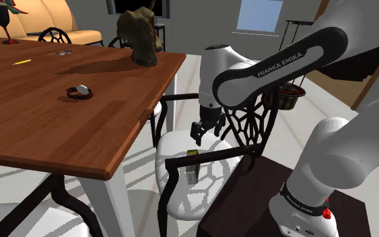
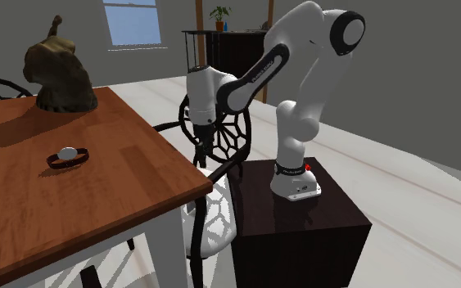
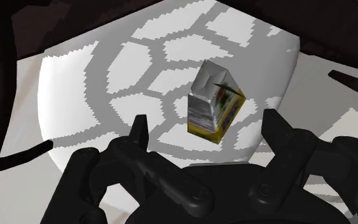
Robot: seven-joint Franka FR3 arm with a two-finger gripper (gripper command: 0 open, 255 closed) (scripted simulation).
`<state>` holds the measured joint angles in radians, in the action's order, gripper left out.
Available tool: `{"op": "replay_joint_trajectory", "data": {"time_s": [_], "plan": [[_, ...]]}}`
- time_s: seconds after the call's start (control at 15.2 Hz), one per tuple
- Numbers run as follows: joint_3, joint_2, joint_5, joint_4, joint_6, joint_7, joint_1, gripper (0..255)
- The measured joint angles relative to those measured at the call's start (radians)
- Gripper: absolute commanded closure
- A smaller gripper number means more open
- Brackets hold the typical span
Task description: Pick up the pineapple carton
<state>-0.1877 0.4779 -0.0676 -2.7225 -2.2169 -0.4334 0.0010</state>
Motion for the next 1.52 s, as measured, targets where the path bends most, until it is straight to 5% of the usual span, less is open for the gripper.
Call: {"op": "replay_joint_trajectory", "data": {"time_s": [0.53,0.99,1.06,1.52], "plan": [[-0.065,-0.320,0.021,-0.004,-0.351,-0.150,-0.028,0],[-0.071,-0.441,0.075,-0.015,-0.483,-0.195,-0.044,0],[-0.071,-0.445,0.078,-0.016,-0.488,-0.198,-0.044,255],[-0.072,-0.448,0.080,-0.017,-0.493,-0.201,-0.044,255]]}}
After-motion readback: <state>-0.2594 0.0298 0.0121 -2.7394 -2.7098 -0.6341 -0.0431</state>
